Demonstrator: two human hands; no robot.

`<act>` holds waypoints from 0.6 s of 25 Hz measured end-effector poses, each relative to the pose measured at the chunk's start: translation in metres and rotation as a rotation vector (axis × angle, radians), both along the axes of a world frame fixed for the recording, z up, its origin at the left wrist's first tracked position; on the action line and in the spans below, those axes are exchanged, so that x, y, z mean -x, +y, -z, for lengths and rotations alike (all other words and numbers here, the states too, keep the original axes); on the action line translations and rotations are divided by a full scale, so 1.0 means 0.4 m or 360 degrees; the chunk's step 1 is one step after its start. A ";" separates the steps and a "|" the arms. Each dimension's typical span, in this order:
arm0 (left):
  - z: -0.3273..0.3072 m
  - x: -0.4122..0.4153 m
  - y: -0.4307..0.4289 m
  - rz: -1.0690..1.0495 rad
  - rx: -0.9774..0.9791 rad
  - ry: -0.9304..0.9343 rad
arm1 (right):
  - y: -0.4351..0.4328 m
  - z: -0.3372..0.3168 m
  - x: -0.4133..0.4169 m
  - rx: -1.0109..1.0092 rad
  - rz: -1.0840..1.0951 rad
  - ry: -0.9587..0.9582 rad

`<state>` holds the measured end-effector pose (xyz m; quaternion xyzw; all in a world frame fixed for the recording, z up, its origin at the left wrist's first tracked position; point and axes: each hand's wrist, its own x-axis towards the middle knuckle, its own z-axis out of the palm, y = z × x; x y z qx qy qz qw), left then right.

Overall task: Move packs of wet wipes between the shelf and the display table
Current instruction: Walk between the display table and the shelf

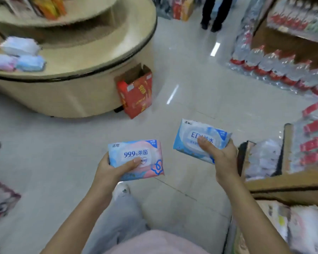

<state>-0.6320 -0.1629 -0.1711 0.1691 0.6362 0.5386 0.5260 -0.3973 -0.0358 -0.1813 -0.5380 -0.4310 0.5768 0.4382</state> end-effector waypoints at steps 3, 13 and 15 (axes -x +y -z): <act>0.011 0.186 -0.021 -0.0280 0.0026 0.0012 | 0.080 0.006 0.251 0.0035 -0.0295 0.0013; -0.018 0.809 0.094 -0.0602 0.0042 0.0217 | 0.209 0.073 0.822 0.0215 -0.0692 0.0004; -0.010 0.893 0.149 -0.0633 0.0028 0.0203 | 0.251 0.094 0.887 0.0263 -0.0735 -0.0033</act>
